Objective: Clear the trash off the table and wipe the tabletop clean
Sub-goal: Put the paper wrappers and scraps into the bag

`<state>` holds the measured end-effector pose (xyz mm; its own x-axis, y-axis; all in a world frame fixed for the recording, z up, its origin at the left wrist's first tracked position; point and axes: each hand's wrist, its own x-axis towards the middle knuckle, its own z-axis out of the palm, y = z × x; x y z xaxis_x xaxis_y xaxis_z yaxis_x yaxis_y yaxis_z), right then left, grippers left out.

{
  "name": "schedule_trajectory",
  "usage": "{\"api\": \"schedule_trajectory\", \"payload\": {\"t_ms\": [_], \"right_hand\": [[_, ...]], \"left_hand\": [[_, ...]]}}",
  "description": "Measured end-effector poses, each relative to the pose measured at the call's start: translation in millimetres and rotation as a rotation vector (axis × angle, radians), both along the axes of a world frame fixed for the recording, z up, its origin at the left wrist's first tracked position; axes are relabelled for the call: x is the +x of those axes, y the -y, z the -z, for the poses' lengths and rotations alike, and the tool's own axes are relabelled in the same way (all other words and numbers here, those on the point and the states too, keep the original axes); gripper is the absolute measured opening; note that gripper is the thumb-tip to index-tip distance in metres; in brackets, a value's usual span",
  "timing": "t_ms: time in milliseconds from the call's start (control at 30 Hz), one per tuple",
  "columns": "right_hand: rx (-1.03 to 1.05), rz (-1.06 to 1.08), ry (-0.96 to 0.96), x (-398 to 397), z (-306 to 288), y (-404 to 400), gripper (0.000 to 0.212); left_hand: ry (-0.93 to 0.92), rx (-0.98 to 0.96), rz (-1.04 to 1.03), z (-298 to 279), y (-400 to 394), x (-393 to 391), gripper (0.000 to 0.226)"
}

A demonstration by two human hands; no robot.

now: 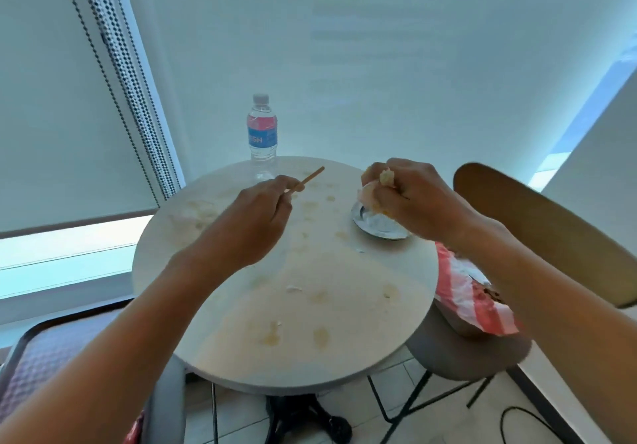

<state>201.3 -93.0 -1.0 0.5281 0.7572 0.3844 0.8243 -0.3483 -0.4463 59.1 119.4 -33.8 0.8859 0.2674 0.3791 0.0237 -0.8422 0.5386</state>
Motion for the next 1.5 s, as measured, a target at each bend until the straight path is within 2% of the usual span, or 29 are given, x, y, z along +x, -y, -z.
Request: {"api": "schedule_trajectory", "payload": {"t_ms": [233, 367, 533, 700, 833, 967, 1067, 1167, 1333, 1500], "right_hand": [[0.132, 0.052, -0.127, 25.2, -4.9, 93.5, 0.056], [0.165, 0.112, -0.148, 51.6, 3.7, 159.2, 0.057], [0.082, 0.229, -0.091, 103.0, 41.7, 236.9, 0.041], [-0.01, 0.274, -0.125, 140.5, 74.3, 279.2, 0.026], [-0.01, 0.306, -0.198, 164.3, 96.7, 293.0, 0.015], [-0.013, 0.361, -0.318, 185.5, 115.9, 292.7, 0.025], [-0.034, 0.385, -0.373, 205.6, 132.2, 287.7, 0.022], [-0.054, 0.416, -0.4, 225.3, 147.9, 278.8, 0.021], [-0.123, 0.478, -0.505, 255.9, 178.0, 259.0, 0.031], [-0.114, 0.463, -0.565, 279.2, 204.0, 241.2, 0.022]], "left_hand": [[-0.044, 0.027, 0.115, -1.7, 72.0, 49.6, 0.027], [-0.078, -0.004, 0.155, -2.7, 134.3, 83.5, 0.02], [-0.121, -0.019, 0.162, 4.5, 218.5, 132.2, 0.014], [-0.247, -0.062, 0.192, 31.7, 265.3, 177.4, 0.016], [-0.336, -0.09, 0.175, 50.0, 285.8, 217.0, 0.017], [-0.446, -0.063, 0.156, 64.3, 292.6, 262.3, 0.026], [-0.528, -0.005, 0.174, 75.0, 291.2, 299.0, 0.034], [-0.613, 0.054, 0.212, 87.0, 287.1, 333.6, 0.032], [-0.761, 0.171, 0.256, 111.4, 283.4, 385.1, 0.025], [-0.812, 0.234, 0.295, 133.7, 281.5, 415.9, 0.026]]}}
